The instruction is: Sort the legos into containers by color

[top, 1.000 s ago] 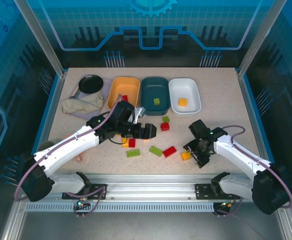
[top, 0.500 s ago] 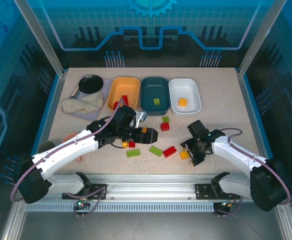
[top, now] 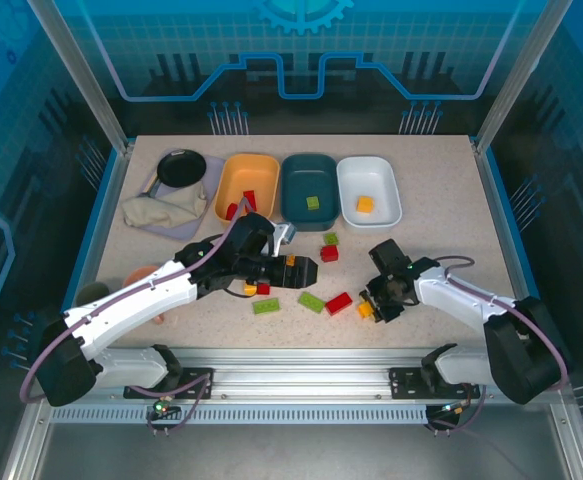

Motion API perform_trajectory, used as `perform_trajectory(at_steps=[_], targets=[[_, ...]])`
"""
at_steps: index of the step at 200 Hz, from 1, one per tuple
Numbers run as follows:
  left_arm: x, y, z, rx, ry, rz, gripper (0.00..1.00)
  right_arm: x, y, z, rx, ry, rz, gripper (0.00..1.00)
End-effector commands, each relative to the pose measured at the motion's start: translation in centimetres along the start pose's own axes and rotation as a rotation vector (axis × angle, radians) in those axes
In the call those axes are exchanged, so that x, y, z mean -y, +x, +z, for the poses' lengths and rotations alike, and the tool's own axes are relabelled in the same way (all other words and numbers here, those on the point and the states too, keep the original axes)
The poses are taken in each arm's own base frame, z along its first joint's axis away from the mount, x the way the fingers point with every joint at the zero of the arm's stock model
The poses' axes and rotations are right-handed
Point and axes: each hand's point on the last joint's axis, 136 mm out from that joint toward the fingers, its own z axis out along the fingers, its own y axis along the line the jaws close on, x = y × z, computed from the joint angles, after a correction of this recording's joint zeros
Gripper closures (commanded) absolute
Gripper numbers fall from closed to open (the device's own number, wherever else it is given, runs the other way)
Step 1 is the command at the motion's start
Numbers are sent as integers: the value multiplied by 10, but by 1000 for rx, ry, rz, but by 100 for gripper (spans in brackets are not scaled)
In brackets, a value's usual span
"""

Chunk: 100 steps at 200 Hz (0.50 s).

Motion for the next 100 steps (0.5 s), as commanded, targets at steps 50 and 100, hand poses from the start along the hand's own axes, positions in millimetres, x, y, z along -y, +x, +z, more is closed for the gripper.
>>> perform_trajectory(at_steps=[50,100], targets=[[19,-61,-10,99,20,-73,8,-107,-74,-118,375,-80,-439,77],[9,-136,-2,183,17,-156,9,-193,-133,-119,454,52,-674,77]])
